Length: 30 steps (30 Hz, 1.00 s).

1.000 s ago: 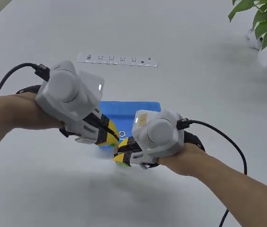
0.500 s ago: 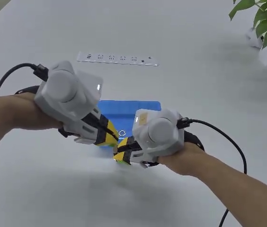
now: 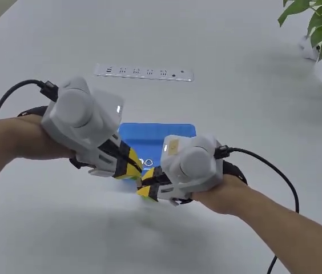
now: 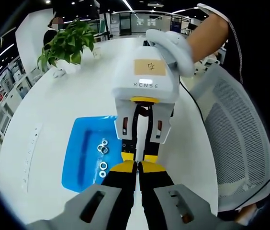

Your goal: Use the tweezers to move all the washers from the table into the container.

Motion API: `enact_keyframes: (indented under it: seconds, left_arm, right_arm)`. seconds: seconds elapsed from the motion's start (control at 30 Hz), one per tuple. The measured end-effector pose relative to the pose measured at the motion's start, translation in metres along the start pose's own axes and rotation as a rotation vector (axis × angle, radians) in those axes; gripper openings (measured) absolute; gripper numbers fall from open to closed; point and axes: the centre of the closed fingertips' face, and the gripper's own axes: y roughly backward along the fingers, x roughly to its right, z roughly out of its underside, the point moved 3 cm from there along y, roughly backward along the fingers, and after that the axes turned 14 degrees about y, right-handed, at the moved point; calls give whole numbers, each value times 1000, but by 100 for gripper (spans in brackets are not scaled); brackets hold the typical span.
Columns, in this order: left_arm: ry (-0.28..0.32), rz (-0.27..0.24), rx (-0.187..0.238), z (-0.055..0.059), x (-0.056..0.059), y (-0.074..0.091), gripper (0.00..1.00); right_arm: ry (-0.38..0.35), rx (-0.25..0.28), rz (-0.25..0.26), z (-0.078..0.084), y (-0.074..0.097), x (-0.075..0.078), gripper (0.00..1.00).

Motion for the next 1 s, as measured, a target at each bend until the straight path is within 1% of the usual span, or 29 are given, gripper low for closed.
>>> enact_keyframes:
  seconds: [0.33,0.6,0.77,1.0]
  left_arm:
    - [-2,-5,-8,1,0,1,5]
    - [-4,-13,-13,1,2,2,5]
    - [-8,-19,-12,-2,5,7,5]
    - [-13,-27,-16,-8,10,16,6]
  right_arm:
    - [-7,-1,1,0,-1,0,9]
    - [7,-6,4,-2,0,-1,9]
    - [13,-5,8,-6,3,-2,9]
    - [31,-2,14,-16,11,-3,9]
